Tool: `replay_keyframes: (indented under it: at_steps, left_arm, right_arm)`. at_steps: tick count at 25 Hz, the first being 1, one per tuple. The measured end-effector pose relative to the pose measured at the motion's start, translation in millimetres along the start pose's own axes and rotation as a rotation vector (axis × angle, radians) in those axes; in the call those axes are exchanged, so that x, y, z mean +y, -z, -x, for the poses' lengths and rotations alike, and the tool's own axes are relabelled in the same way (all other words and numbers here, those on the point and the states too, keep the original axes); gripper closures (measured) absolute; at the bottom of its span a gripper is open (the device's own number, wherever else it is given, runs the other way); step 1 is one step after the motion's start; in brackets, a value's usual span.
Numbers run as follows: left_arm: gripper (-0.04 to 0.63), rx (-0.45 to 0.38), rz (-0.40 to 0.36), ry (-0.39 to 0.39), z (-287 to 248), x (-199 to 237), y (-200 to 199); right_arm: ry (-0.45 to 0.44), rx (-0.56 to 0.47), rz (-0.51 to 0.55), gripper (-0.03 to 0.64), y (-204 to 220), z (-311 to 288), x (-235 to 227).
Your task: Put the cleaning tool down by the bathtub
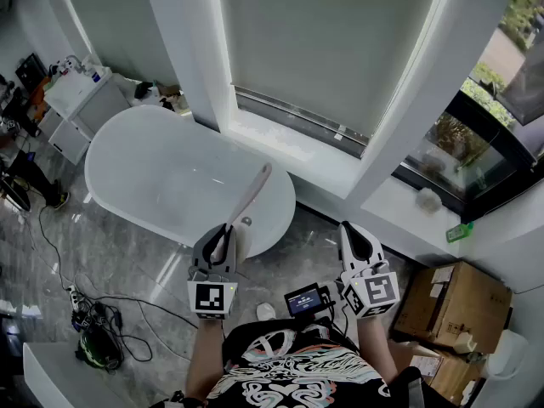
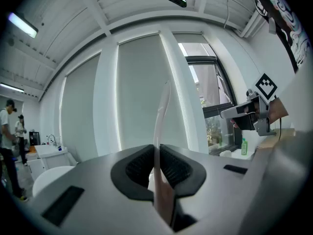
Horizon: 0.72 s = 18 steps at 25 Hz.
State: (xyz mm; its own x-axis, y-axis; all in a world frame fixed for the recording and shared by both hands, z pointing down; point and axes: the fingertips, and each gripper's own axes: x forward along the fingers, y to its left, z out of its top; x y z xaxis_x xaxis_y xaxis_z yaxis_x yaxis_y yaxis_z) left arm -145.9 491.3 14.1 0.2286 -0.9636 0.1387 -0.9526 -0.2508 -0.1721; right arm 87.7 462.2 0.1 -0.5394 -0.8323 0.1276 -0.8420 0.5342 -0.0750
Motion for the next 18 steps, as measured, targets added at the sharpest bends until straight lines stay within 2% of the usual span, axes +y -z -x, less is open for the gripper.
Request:
replay_keyframes:
  at_steps: [7, 11, 18]
  left_arm:
    - [0.551, 0.017, -0.038, 0.041, 5, -54, -16]
    - [0.551, -0.047, -0.112, 0.040, 11, -81, -30]
    - [0.551, -0.022, -0.021, 0.032, 24, -102, -33]
  right_arm:
    - [0.010, -0.030, -0.051, 0.590, -6, 29, -19]
    - [-0.017, -0.037, -0.065, 0.590, -5, 48, -25]
    - [-0.068, -0.012, -0.003, 0.589, 5, 64, -30]
